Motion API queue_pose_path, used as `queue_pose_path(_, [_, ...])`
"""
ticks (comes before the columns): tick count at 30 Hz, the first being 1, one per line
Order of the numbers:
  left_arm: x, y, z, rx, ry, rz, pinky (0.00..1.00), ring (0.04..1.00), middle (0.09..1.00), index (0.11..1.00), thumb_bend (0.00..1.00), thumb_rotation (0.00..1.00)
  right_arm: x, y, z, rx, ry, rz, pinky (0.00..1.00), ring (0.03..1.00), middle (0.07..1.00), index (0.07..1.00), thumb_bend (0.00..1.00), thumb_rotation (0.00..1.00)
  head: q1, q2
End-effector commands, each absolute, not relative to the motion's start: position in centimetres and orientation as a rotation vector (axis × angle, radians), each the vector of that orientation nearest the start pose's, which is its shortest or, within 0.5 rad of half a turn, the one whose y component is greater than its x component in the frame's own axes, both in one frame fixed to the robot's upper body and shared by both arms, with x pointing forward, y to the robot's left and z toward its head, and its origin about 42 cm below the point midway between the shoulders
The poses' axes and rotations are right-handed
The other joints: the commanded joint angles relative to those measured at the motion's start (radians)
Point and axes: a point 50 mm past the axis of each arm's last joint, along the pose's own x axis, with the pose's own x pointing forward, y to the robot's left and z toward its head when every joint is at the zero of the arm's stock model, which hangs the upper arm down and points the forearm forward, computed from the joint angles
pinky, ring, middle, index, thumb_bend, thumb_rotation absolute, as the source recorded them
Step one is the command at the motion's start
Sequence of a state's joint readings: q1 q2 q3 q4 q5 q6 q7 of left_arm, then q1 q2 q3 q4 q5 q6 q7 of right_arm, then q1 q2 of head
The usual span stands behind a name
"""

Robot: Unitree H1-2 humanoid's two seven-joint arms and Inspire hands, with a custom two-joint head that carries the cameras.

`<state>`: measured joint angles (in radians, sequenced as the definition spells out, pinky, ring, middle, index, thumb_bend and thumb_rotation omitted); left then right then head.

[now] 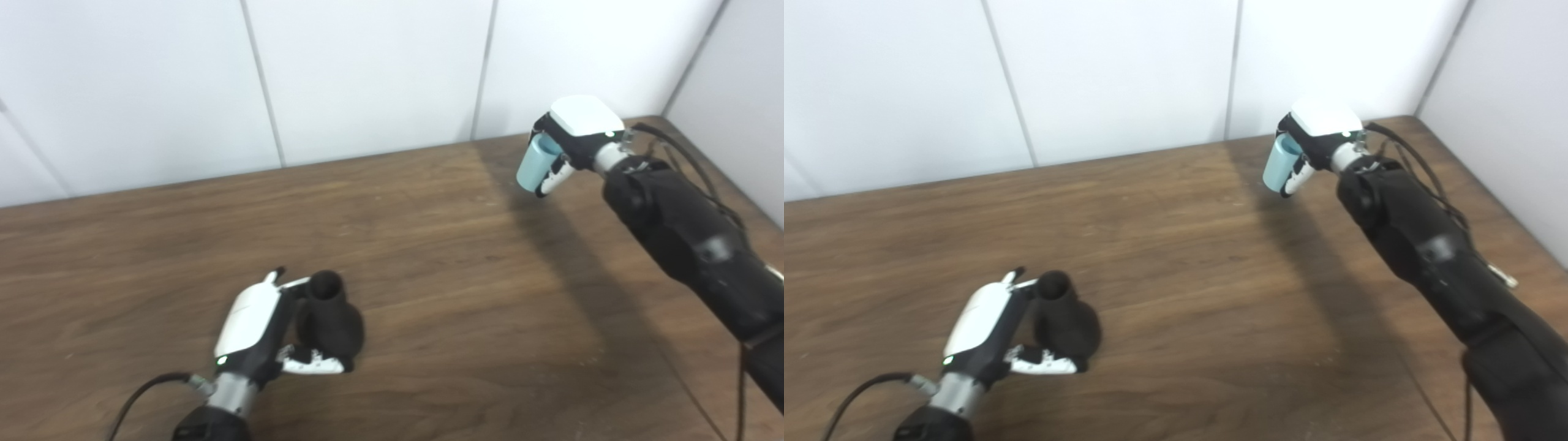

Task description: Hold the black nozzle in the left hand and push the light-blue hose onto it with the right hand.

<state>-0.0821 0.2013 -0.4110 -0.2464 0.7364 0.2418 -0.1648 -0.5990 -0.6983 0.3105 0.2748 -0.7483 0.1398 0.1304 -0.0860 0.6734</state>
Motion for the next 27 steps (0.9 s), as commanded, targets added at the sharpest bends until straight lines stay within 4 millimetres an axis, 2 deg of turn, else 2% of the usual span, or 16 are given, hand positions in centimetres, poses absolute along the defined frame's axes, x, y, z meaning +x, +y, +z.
queue_pose_path(1, [26.5,16.0,10.7,0.980,0.090,-0.454,1.00,0.707,0.531,0.461,0.52,0.00,45.0,-36.4,30.2,-1.509,-0.183,0.006,0.32,0.423,0.490,0.483,0.50,0.00,0.019,0.000])
queue_pose_path(12, [26.3,14.0,10.4,0.976,0.097,-0.441,1.00,0.726,0.532,0.461,0.52,0.00,43.6,-32.7,31.6,-1.476,-0.333,0.115,0.31,0.420,0.506,0.491,0.50,0.00,0.136,0.004])
queue_pose_path(20, [26.3,13.2,10.1,0.971,0.099,-0.436,1.00,0.784,0.527,0.462,0.52,0.00,41.8,-29.9,32.5,-1.464,-0.420,0.173,0.31,0.422,0.504,0.497,0.50,0.00,0.161,0.021])
queue_pose_path(27, [26.6,12.6,10.3,0.964,0.097,-0.443,1.00,0.737,0.542,0.446,0.52,0.00,40.3,-27.3,34.2,-1.417,-0.504,0.233,0.30,0.426,0.503,0.496,0.50,0.00,0.144,0.047])
